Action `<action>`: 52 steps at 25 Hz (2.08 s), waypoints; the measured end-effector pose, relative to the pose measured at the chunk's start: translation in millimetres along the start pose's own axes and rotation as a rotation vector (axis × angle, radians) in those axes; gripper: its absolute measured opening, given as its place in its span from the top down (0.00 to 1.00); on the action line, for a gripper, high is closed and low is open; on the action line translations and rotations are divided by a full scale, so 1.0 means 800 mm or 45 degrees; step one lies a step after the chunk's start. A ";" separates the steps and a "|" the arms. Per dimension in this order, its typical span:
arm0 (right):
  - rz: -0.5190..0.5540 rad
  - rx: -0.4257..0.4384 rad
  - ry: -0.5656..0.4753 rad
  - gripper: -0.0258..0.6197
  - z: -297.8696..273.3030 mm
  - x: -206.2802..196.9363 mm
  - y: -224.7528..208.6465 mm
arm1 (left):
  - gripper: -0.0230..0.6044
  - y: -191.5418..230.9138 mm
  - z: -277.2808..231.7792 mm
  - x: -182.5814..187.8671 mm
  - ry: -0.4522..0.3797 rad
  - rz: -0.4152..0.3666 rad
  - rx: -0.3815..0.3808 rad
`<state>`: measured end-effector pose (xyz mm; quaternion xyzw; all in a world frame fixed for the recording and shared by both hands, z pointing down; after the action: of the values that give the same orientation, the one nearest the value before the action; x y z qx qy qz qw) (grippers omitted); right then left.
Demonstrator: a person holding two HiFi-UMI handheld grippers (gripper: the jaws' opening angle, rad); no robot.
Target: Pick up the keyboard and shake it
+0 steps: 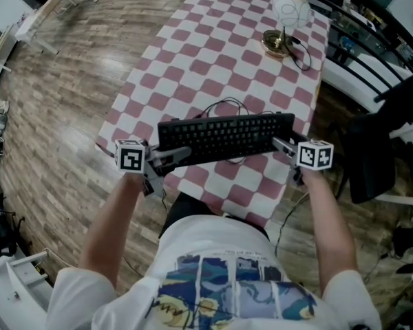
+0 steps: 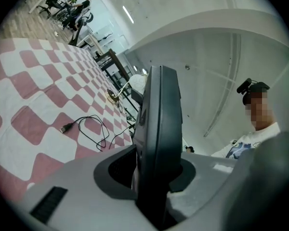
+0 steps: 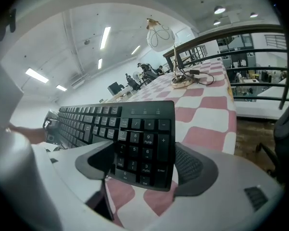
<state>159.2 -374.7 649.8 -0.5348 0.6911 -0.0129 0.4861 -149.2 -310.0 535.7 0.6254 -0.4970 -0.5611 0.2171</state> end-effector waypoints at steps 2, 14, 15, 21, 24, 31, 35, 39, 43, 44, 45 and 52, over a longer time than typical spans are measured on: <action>0.027 0.003 -0.023 0.38 0.008 0.012 0.007 | 0.82 -0.012 0.002 0.005 -0.015 -0.040 -0.007; 0.213 0.002 -0.133 0.38 0.055 0.084 0.038 | 0.82 -0.089 0.019 0.038 -0.107 -0.384 -0.017; 0.223 0.006 -0.138 0.38 0.057 0.086 0.040 | 0.82 -0.097 0.020 0.039 -0.109 -0.425 -0.010; 0.287 0.018 -0.174 0.38 0.068 0.104 0.054 | 0.82 -0.138 0.032 0.042 -0.130 -0.636 0.039; 0.323 0.048 -0.204 0.38 0.069 0.121 0.068 | 0.82 -0.156 0.040 0.045 -0.153 -0.746 0.074; 0.380 0.104 -0.254 0.38 0.073 0.149 0.096 | 0.82 -0.203 0.051 0.044 -0.174 -1.011 0.168; 0.407 0.111 -0.248 0.38 0.069 0.155 0.098 | 0.82 -0.215 0.055 0.045 -0.181 -1.079 0.204; 0.459 0.124 -0.245 0.38 0.061 0.166 0.104 | 0.82 -0.223 0.058 0.045 -0.192 -1.139 0.244; 0.487 0.108 -0.225 0.39 0.053 0.172 0.104 | 0.82 -0.227 0.061 0.049 -0.191 -1.189 0.270; 0.488 0.101 -0.224 0.39 0.052 0.172 0.103 | 0.82 -0.228 0.061 0.050 -0.189 -1.201 0.275; 0.489 0.097 -0.226 0.39 0.051 0.173 0.103 | 0.82 -0.230 0.062 0.051 -0.186 -1.214 0.281; 0.525 0.101 -0.266 0.39 0.053 0.193 0.112 | 0.82 -0.255 0.062 0.057 -0.183 -1.336 0.326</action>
<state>130.3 -430.9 478.0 -0.3613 0.7305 0.1151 0.5679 -123.4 -251.3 330.9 0.7709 -0.1961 -0.5705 -0.2045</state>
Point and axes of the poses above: the fingertips, and each gripper's own axes: z backward along the fingers, y to its left, x out of its top, the point moved 1 cm from there along z, backward along the fingers, and after that the axes turned 7 degrees about x, right-handed, at the moved point
